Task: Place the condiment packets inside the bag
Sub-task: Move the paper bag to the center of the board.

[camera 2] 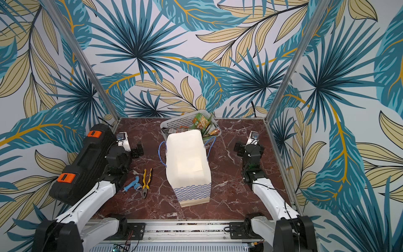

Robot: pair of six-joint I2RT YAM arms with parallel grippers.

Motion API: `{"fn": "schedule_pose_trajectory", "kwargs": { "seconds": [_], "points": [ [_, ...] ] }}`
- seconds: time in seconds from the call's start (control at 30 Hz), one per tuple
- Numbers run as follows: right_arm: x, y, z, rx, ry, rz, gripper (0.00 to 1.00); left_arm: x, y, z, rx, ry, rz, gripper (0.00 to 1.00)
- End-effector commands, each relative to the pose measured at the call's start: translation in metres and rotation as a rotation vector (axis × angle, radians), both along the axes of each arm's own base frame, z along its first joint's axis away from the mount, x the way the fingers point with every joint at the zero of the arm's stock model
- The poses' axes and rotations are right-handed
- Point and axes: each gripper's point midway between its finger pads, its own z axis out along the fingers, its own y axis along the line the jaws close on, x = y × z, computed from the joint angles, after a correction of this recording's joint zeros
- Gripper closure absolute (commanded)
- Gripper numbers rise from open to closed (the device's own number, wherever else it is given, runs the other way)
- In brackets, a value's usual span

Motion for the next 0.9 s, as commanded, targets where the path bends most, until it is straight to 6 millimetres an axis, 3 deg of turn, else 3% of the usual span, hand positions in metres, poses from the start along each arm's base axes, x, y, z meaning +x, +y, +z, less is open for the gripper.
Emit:
{"fn": "schedule_pose_trajectory", "kwargs": {
  "seconds": [0.0, 0.2, 0.3, 0.37, 0.43, 0.47, 0.53, 0.67, 0.87],
  "points": [
    [-0.025, 0.01, 0.004, 0.124, 0.119, 0.035, 0.0, -0.022, -0.012, 0.023, -0.151, 0.049, -0.038, 0.0],
    [-0.045, 0.045, 0.059, 0.248, 0.145, 0.221, 0.0, -0.06, -0.039, 0.076, -0.371, -0.002, -0.186, 0.0],
    [-0.05, 0.076, 0.079, 0.342, 0.151, 0.382, 0.01, -0.078, -0.063, 0.097, -0.426, -0.029, -0.339, 0.0],
    [-0.053, 0.099, 0.097, 0.393, 0.121, 0.516, 0.01, -0.087, -0.07, 0.105, -0.514, -0.046, -0.375, 0.0],
    [-0.056, 0.115, 0.111, 0.436, 0.11, 0.607, 0.01, -0.092, -0.064, 0.097, -0.657, -0.031, -0.311, 0.0],
    [-0.057, 0.12, 0.116, 0.454, 0.109, 0.639, 0.0, -0.094, -0.062, 0.097, -0.721, -0.039, -0.297, 0.0],
    [-0.061, 0.132, 0.122, 0.486, 0.113, 0.704, 0.02, -0.098, -0.078, 0.118, -0.745, -0.1, -0.422, 0.0],
    [-0.072, 0.147, 0.128, 0.504, 0.131, 0.783, 0.04, -0.107, -0.105, 0.138, -0.769, -0.076, -0.573, 0.0],
    [-0.09, 0.163, 0.147, 0.516, 0.121, 0.864, 0.06, -0.115, -0.145, 0.152, -0.718, -0.019, -0.692, 0.0]
  ]
}}
